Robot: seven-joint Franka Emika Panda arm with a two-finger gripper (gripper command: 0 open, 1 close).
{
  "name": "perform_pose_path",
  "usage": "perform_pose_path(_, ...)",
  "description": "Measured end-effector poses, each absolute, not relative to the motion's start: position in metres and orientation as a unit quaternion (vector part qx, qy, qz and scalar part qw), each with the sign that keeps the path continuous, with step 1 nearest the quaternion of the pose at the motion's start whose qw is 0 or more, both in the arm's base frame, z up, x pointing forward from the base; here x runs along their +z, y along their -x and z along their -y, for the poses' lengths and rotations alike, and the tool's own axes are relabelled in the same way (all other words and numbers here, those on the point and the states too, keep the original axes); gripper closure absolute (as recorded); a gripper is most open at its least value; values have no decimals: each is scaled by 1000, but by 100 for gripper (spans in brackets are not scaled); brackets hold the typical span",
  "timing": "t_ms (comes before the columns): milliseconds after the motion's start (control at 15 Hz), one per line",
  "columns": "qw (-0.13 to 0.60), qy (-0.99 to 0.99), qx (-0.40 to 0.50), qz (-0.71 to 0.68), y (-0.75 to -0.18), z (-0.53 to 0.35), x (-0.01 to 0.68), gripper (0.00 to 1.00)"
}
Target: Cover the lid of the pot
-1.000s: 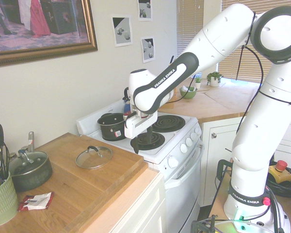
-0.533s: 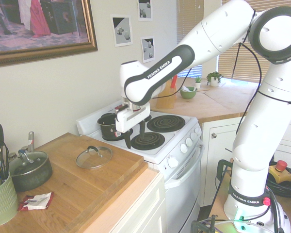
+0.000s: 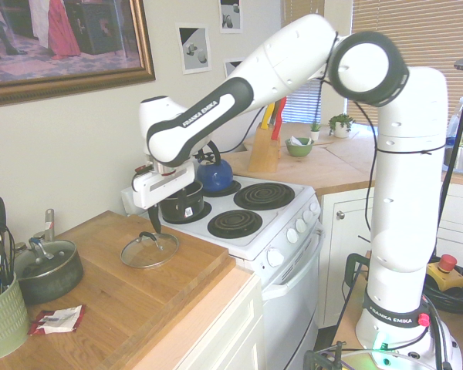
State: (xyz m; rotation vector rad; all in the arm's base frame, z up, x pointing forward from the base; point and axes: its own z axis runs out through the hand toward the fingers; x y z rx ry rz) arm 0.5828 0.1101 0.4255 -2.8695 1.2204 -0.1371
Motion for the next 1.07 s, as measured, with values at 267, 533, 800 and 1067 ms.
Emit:
perform_pose_path(267,1,918,-32,-394,-628,-137,410,0)
perform_pose_path(533,-21,913,-11,-407,-653,-131,391,100)
perform_pose_path(800,-27,915,-6,-402,-650,-143,388,100)
perform_pose_path(1067,-33,911,-2,-411,-650,-138,387,100)
